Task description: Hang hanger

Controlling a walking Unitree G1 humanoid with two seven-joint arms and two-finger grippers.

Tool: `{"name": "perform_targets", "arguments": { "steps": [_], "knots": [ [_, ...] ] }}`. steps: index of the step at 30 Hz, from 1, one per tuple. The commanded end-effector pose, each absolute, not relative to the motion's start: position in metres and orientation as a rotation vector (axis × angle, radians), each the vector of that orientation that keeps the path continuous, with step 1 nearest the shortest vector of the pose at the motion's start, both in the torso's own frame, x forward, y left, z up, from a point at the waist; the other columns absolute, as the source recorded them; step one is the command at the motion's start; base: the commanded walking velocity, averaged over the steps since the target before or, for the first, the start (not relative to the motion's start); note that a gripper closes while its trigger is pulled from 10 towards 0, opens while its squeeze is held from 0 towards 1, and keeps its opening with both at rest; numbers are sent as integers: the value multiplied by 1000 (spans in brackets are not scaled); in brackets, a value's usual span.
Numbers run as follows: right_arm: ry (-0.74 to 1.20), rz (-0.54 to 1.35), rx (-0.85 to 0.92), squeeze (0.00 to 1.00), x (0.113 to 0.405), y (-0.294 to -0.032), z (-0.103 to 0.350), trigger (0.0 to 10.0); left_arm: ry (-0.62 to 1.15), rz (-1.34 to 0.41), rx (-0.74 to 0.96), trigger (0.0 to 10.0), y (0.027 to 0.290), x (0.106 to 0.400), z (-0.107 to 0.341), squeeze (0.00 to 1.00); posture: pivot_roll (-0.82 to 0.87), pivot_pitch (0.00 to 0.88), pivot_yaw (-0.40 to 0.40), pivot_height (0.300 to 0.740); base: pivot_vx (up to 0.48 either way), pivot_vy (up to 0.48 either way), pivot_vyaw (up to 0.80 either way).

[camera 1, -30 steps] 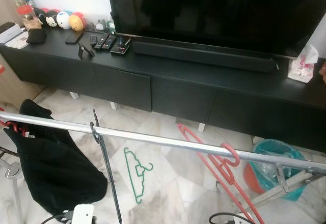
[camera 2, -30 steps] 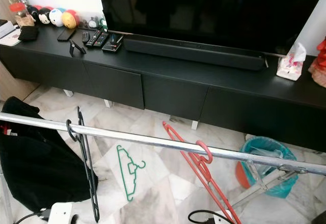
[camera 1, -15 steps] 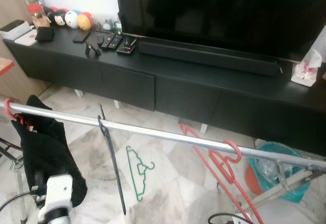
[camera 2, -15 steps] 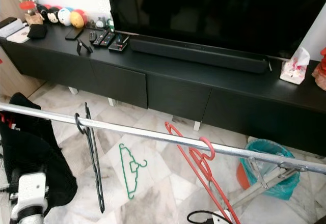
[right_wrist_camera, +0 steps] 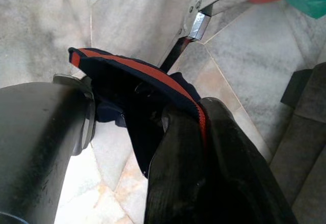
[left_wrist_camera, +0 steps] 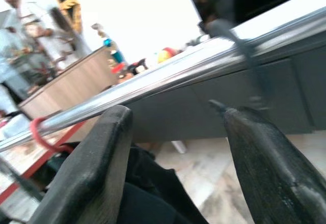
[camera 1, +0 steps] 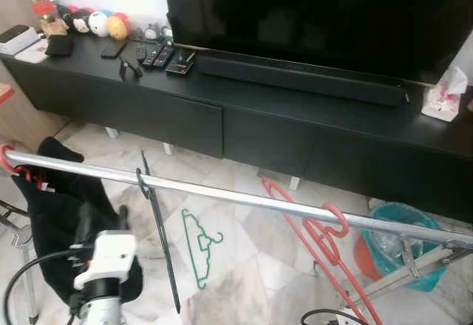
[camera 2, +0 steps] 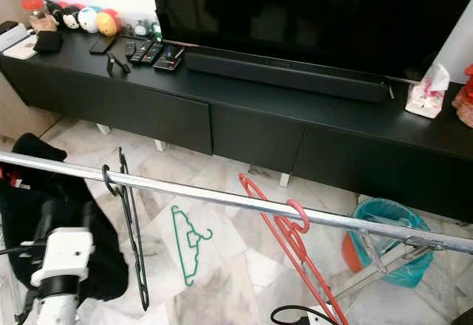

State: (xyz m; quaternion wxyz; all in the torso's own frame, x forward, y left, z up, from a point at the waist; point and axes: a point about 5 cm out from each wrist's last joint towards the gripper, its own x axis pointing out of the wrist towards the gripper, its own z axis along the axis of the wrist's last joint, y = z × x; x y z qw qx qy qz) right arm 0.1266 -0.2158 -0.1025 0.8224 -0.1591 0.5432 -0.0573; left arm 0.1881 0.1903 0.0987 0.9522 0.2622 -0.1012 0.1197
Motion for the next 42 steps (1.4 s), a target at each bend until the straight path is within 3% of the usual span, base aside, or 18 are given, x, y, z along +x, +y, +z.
{"name": "perform_targets", "arguments": {
  "steps": [1,9,19,20,21,29,42],
  "knots": [
    [1161,-119,-343,0,124,-216,-103,10000,-170,238,541,10000,191,182,98,1000,34,68,-1,740,0,0,0],
    [1161,-113,-357,0,124,-217,-103,10000,-138,197,437,10000,184,167,107,1000,38,67,-4,740,0,0,0],
    [1159,-105,-366,0,125,-217,-103,10000,-81,-34,251,10000,159,172,112,1000,38,73,-7,740,0,0,0],
    [1159,-105,-367,0,125,-218,-103,10000,-64,-57,238,10000,158,172,111,788,39,75,-8,740,0,0,0],
    [1160,-103,-367,0,125,-218,-103,10000,-20,-63,208,10000,159,174,106,0,40,75,-9,740,0,0,0],
    [1158,-104,-364,0,126,-217,-103,10000,62,9,218,10000,173,198,93,0,36,76,-12,740,0,0,0],
    [1158,-106,-362,0,126,-217,-103,10000,76,15,197,10000,173,234,86,0,22,80,-19,740,0,0,0]
  ]
}}
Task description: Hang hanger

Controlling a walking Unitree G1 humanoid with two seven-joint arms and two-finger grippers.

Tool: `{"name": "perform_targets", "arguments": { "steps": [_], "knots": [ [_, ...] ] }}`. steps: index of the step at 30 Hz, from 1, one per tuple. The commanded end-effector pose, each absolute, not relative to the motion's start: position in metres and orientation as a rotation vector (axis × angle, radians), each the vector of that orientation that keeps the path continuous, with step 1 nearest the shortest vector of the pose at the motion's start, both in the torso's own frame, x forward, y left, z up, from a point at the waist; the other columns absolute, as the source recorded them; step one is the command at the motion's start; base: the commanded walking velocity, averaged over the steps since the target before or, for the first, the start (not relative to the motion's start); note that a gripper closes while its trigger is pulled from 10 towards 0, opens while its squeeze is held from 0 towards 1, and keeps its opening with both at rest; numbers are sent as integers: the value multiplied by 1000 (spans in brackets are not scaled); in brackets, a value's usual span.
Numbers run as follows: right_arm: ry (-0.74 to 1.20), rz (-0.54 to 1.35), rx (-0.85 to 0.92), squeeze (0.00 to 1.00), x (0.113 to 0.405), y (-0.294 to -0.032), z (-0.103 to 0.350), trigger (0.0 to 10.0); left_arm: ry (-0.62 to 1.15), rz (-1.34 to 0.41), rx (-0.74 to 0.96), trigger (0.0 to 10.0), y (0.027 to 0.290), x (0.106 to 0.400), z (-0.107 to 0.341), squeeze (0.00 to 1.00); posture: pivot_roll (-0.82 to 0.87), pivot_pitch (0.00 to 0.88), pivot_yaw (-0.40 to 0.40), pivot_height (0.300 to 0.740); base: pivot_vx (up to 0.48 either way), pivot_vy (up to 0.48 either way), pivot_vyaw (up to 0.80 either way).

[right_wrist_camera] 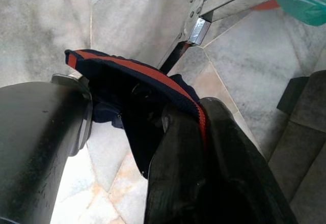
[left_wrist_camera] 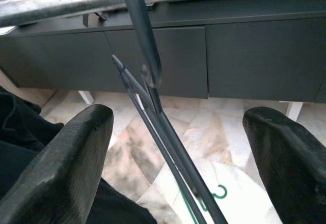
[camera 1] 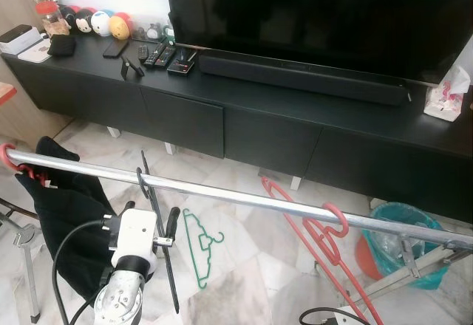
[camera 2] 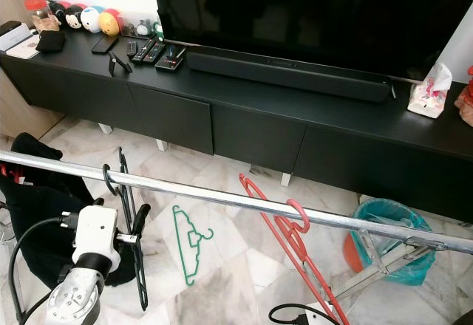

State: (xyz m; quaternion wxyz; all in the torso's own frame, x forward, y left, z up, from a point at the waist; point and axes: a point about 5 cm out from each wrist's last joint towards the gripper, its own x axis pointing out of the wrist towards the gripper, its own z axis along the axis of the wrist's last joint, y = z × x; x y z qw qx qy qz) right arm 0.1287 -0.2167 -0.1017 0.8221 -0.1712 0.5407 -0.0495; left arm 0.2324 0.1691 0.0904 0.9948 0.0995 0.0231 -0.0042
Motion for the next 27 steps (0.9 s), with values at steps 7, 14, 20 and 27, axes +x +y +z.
{"name": "perform_targets", "arguments": {
  "steps": [7,14,20,27],
  "knots": [
    [1158,-104,-361,0,126,-217,-103,10000,99,55,227,10000,172,250,88,0,21,80,-21,740,0,0,0],
    [1161,-101,-362,0,125,-217,-103,10000,131,13,218,10000,163,260,92,0,17,84,-21,740,0,0,0],
    [1163,-102,-361,0,124,-217,-103,10000,147,10,223,4627,161,261,91,0,17,84,-20,740,0,0,0],
    [1163,-99,-361,0,124,-217,-103,10000,164,28,234,0,162,261,91,0,17,82,-22,740,0,0,0]
  ]
}}
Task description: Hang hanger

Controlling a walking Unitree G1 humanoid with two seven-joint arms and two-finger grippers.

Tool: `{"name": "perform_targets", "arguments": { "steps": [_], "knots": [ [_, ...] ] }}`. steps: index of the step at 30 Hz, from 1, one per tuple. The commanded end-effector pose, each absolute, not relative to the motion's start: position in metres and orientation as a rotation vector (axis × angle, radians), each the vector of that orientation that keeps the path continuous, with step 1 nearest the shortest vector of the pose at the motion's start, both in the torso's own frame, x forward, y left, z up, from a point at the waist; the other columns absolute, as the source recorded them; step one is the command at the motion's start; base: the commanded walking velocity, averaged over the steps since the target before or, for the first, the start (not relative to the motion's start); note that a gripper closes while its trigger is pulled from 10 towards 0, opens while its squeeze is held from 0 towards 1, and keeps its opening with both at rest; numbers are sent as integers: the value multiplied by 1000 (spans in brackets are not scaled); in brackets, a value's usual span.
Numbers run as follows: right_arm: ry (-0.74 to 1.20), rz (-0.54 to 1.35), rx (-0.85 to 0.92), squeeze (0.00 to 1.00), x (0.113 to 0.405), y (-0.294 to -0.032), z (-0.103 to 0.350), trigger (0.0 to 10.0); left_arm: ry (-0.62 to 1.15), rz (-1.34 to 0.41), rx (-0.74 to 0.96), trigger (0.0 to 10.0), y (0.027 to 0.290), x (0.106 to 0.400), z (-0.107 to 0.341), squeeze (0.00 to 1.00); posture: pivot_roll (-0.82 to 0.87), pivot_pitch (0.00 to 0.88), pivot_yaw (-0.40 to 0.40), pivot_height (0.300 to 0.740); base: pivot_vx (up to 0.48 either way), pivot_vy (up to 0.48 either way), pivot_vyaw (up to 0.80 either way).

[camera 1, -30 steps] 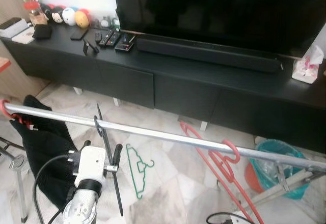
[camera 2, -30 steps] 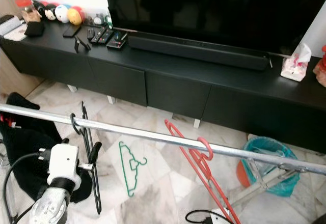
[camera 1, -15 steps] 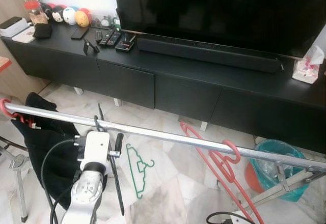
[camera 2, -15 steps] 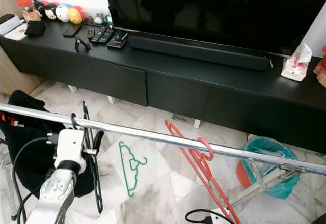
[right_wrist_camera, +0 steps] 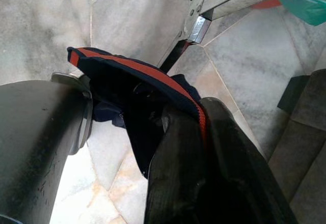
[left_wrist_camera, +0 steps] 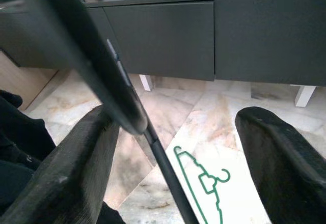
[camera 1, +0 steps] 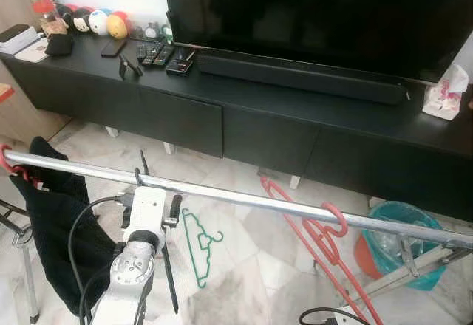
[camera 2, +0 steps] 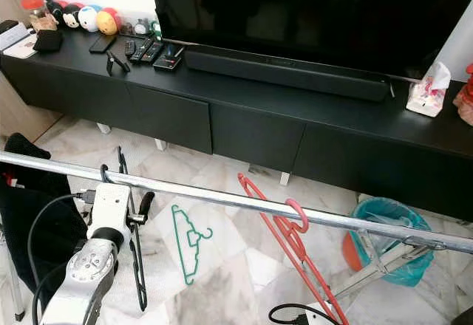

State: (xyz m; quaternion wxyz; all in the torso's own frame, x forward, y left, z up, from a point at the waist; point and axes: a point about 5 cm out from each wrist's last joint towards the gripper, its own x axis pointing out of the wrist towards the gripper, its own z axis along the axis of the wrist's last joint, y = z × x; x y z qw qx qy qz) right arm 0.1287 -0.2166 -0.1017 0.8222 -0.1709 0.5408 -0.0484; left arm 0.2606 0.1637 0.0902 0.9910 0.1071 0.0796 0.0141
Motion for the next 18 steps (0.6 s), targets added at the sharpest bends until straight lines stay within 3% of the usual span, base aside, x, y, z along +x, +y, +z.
{"name": "perform_targets", "arguments": {
  "steps": [1,18],
  "knots": [
    [1163,-99,-362,0,124,-217,-103,10000,166,27,234,0,162,261,91,0,17,82,-22,740,0,0,0],
    [1163,-100,-360,0,124,-216,-103,10000,169,16,240,0,160,261,91,0,16,84,-21,740,0,0,0]
  ]
}}
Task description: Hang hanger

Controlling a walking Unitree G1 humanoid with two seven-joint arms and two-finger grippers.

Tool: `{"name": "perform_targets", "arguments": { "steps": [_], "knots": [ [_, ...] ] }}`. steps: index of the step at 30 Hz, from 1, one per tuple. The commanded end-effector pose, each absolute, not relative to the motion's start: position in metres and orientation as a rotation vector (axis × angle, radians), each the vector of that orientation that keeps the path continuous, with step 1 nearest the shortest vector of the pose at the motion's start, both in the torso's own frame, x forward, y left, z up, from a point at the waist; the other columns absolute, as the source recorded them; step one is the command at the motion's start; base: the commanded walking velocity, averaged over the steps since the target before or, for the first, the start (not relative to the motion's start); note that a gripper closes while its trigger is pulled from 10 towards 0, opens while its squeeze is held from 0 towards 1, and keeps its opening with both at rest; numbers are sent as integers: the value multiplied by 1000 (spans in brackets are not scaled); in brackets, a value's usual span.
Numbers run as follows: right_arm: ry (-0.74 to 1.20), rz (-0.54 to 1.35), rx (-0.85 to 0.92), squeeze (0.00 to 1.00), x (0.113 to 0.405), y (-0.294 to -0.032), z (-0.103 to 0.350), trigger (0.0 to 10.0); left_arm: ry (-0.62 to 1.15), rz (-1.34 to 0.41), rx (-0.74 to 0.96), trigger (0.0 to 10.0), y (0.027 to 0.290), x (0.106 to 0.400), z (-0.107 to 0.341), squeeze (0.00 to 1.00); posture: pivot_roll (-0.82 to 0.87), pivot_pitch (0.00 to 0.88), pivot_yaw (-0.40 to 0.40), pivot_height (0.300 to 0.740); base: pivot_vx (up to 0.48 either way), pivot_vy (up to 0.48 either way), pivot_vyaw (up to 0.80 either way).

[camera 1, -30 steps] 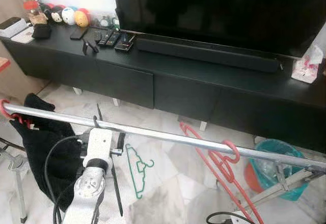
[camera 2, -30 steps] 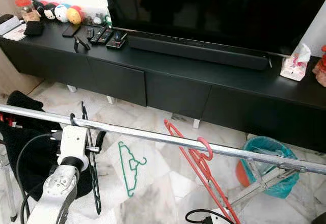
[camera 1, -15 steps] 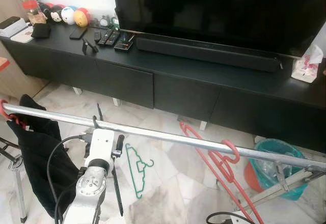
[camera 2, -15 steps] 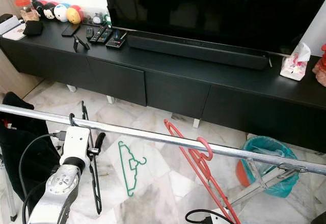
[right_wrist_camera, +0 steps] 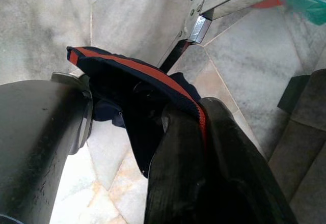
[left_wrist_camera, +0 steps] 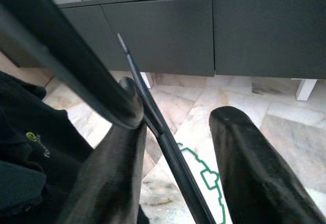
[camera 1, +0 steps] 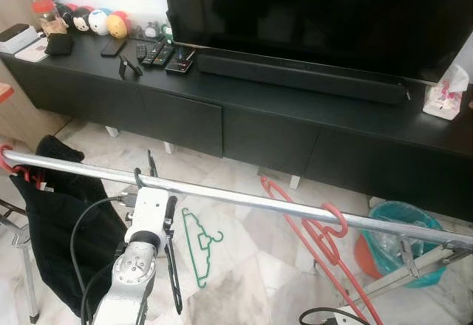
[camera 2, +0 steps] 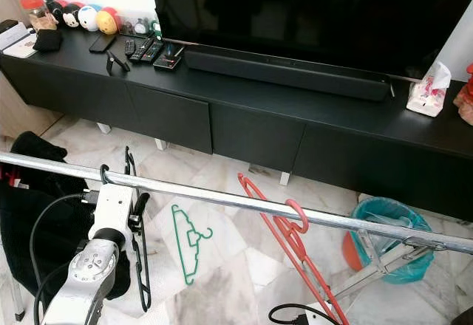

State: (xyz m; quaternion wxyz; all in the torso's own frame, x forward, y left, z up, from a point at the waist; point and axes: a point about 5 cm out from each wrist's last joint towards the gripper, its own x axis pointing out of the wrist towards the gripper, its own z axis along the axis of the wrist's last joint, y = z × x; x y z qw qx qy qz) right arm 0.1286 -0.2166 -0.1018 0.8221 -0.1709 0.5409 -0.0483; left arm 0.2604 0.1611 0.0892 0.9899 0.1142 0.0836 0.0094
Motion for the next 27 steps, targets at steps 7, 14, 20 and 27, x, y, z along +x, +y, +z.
{"name": "perform_targets", "arguments": {
  "steps": [7,14,20,27],
  "knots": [
    [1164,-100,-362,0,124,-217,-103,10000,164,15,249,0,159,261,92,0,17,84,-21,740,0,0,0],
    [1164,-99,-363,0,123,-217,-103,10000,147,17,262,0,159,261,95,0,17,84,-22,740,0,0,0],
    [1163,-100,-365,0,123,-217,-103,10000,84,33,295,0,158,259,104,0,20,84,-21,740,0,0,0],
    [1160,-99,-364,0,123,-217,-103,10000,32,70,298,0,163,249,110,0,23,82,-20,740,0,0,0]
  ]
}}
